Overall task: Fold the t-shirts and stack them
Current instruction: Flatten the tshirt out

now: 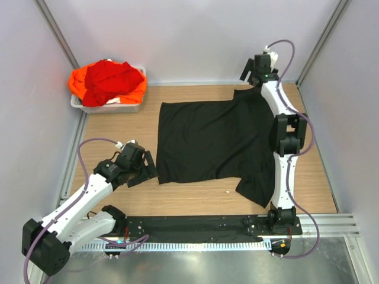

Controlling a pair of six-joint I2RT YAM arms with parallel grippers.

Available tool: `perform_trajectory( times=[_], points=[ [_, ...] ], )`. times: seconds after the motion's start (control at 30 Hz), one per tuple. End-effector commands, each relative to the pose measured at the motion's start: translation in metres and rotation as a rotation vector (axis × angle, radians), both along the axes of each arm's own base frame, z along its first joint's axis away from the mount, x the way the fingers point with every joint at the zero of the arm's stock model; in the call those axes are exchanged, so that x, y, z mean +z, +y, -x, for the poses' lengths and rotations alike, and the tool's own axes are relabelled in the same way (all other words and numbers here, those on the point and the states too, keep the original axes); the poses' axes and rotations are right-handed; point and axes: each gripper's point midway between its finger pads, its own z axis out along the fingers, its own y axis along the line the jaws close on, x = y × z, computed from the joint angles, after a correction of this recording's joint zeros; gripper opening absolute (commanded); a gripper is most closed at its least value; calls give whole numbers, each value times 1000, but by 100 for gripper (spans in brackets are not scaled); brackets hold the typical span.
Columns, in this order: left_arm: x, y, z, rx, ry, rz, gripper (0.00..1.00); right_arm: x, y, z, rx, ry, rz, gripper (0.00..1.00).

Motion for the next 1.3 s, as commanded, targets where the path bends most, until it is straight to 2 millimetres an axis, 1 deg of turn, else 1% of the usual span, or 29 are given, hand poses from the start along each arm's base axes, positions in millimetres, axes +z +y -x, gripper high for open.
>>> perform_trajectory(
  times=[0.0,0.07,0.1,0.13,0.17,0.2,0.23,0.27,0.3,0.33,0.37,0.4,0.43,0.47,0.5,0.53,0.57,0.6,0.63,0.67,0.7,0.77,0.8,0.83,0.87,0.93,1.13,1.17,1.27],
  points=[
    [-7,-7,1,11,15,27,80,177,-7,46,-24,-249,31,100],
    [-11,-10,-2,13,12,34,78,174,-21,79,-91,-186,52,100],
    [-14,-12,-2,12,14,35,78,198,-25,112,-128,-194,27,100],
    [-14,-15,-6,10,0,43,77,173,-27,133,-137,-118,30,100],
    [-22,-14,-5,10,14,31,77,169,-26,151,-129,-94,22,100],
    [-24,-16,-7,11,12,37,77,164,-24,175,-119,-57,5,100],
    [-25,-18,-10,11,2,44,77,159,-24,212,-114,-25,4,100],
    [-31,-18,-10,10,11,39,76,155,-26,236,-126,-6,3,100],
    [-32,-19,-10,9,10,43,76,144,-29,264,-167,33,-18,100],
    [-32,-24,-14,3,-3,59,75,132,-31,303,-182,40,-46,100],
    [-33,-25,-14,-1,-7,65,75,122,-29,322,-188,45,-80,100],
    [-35,-26,-14,-5,-3,70,75,111,-8,335,-108,55,-177,100],
    [-35,-28,-16,-10,-15,76,74,78,3,358,-90,108,-247,100],
    [-34,-29,-17,-12,-20,80,74,83,13,375,-56,69,-314,100],
    [-36,-30,-17,-21,-18,79,74,73,23,388,-36,85,-373,100],
    [-37,-30,-19,-23,-25,82,74,49,42,405,16,154,-462,100],
    [-37,-31,-19,-26,-25,84,74,49,43,415,26,149,-473,100],
    [-41,-32,-17,-30,-16,84,74,37,42,430,8,210,-463,100],
    [-42,-32,-17,-31,-18,86,74,29,27,437,-66,233,-410,100],
    [-44,-32,-17,-29,-16,87,73,23,22,446,-92,277,-384,100],
    [-46,-32,-16,-30,-14,88,73,10,18,466,-118,375,-354,100],
    [-53,-31,-13,-23,-5,90,73,-9,13,491,-170,475,-326,100],
    [-55,-30,-12,-22,0,89,73,-13,19,499,-150,476,-335,99],
    [-59,-30,-10,-20,3,93,73,-29,23,512,-136,521,-334,99],
    [-60,-29,-9,-13,3,98,73,-28,35,510,-136,500,-393,100],
    [-62,-29,-7,-6,0,110,73,-34,49,523,-91,529,-362,100],
    [-63,-30,-6,-15,-9,124,72,-63,59,536,-62,625,-250,100],
    [-64,-30,-5,-18,-4,121,72,-63,64,536,-36,614,-239,100],
    [-68,-30,-5,-23,-2,120,71,-62,63,529,-44,591,-195,97]
  ],
)
